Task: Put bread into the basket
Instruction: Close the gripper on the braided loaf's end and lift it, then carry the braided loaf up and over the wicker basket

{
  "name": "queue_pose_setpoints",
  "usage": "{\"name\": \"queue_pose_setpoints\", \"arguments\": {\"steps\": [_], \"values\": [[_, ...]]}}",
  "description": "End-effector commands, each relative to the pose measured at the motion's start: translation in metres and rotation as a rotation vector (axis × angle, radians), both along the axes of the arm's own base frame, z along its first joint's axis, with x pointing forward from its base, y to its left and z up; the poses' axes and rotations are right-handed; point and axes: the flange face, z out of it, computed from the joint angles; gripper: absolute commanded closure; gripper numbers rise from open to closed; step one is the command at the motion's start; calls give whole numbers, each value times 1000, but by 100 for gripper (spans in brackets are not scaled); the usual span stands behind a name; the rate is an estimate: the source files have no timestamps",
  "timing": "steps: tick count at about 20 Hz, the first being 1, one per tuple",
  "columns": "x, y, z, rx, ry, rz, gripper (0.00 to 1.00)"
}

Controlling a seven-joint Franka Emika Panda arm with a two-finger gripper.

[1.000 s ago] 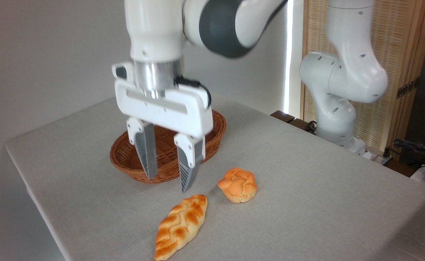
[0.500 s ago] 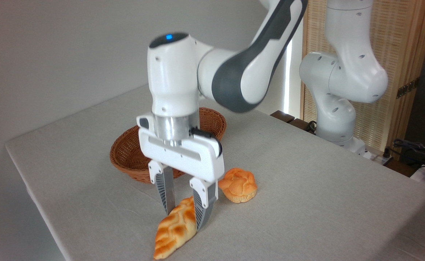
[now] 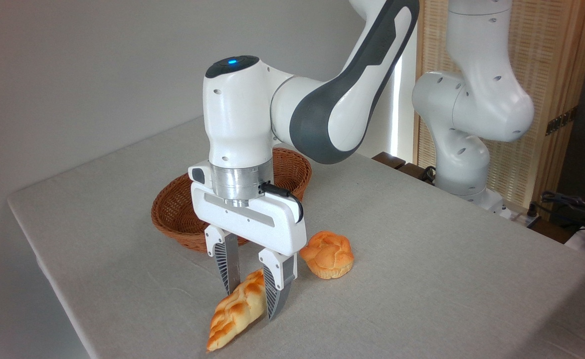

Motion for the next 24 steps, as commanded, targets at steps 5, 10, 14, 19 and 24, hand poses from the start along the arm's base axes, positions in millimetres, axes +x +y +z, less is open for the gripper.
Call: {"name": "queue_pose_setpoints", "arguments": {"steps": [5,10,14,19,24], "values": [[2,2,-9,18,15,-6,62],[4,-1,-6,15,8,-4,65],[10,0,9,12,8,4,65],[23,0,62,11,59,23,64],[25,-6,145,-84,150,-38,64]]}}
